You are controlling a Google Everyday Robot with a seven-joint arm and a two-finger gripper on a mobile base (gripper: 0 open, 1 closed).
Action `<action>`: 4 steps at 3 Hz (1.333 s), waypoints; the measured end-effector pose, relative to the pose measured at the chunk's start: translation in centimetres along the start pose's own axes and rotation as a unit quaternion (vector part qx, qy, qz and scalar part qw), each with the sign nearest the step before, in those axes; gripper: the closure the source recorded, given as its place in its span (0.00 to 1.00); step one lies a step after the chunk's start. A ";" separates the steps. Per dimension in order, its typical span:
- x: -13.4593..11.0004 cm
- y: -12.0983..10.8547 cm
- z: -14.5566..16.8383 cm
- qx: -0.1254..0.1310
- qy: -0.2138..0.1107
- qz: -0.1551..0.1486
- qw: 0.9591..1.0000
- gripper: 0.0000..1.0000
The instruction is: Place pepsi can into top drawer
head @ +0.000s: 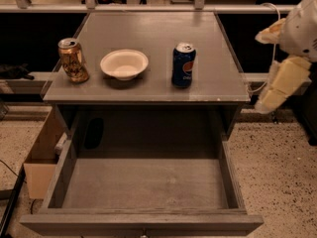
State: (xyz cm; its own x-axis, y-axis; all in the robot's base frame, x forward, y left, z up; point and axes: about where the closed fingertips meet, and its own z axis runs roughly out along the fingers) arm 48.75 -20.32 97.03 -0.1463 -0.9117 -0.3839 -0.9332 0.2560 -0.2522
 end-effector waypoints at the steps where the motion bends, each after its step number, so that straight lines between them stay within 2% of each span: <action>1: -2.8 -4.1 4.2 -0.008 -0.131 0.029 0.991 0.00; 2: -4.5 -6.4 6.4 -0.010 -0.189 0.052 0.980 0.00; 3: -6.1 -8.3 8.7 -0.010 -0.222 0.069 0.973 0.00; 4: -6.9 -10.4 11.1 -0.003 -0.227 0.080 0.971 0.00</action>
Offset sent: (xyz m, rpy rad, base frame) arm 0.1231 0.0589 -0.0294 0.5427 -0.0609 -0.0069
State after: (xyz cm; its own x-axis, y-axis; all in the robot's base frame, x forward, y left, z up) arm 63.07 -13.15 92.46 -0.1311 -0.6241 -0.7703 -0.9124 0.3799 -0.1525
